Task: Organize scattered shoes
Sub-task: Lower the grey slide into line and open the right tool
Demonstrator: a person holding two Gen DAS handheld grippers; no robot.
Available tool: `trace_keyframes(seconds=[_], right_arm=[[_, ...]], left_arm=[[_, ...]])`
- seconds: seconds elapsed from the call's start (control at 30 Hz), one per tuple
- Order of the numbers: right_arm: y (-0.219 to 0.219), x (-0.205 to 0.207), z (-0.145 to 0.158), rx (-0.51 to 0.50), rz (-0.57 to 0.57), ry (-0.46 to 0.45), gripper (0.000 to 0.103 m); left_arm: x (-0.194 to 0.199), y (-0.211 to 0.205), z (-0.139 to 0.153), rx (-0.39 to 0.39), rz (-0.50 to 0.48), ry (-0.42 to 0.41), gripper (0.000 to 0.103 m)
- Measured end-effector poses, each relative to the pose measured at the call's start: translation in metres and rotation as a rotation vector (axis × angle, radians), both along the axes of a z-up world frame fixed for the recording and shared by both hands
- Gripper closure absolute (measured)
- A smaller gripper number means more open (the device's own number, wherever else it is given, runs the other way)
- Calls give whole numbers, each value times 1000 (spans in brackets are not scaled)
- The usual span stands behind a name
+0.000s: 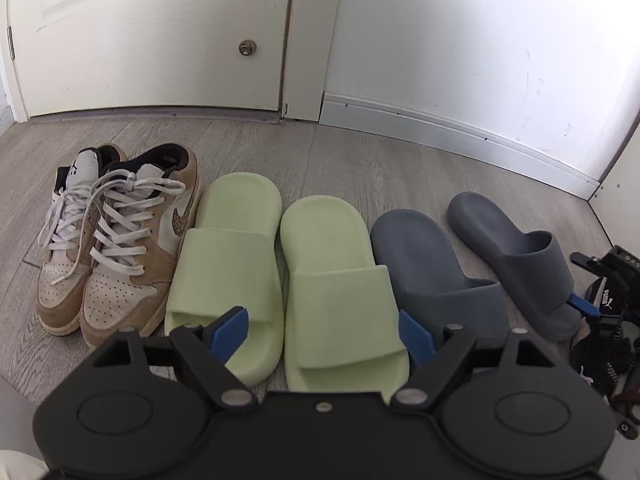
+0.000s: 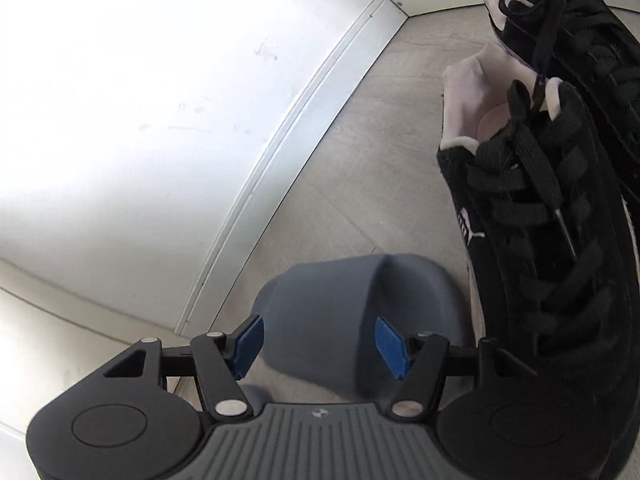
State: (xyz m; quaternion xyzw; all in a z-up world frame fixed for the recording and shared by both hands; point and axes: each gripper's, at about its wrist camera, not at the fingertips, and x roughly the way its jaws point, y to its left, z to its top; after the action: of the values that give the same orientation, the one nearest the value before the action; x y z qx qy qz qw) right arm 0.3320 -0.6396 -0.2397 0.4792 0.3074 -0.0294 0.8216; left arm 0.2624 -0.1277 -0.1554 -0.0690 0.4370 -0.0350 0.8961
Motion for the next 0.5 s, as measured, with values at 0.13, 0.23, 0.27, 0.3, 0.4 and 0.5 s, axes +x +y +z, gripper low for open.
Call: trace_keyframes(seconds=[0.13,0.23,0.27,0.3,0.4,0.5], right_arm=[[7,3,-25,131,37,-53,73],[26,-12,-33,196,125,-51,80],[35,-19,-35,204,155,-39,82],[42,-27,-37,211,181,-26,82],[49,-56,-35,200,165,0,79],[41,-67,-42,282,192,144,66]], left_arm=[[2,0,-2,-18,4,11,20],[4,-1,-7,-30,7,29,20],[5,-4,-7,-26,6,30,20],[5,-6,-6,-21,5,30,20],[7,-13,-6,-16,-8,22,20],[8,-14,-7,-25,-9,27,20]])
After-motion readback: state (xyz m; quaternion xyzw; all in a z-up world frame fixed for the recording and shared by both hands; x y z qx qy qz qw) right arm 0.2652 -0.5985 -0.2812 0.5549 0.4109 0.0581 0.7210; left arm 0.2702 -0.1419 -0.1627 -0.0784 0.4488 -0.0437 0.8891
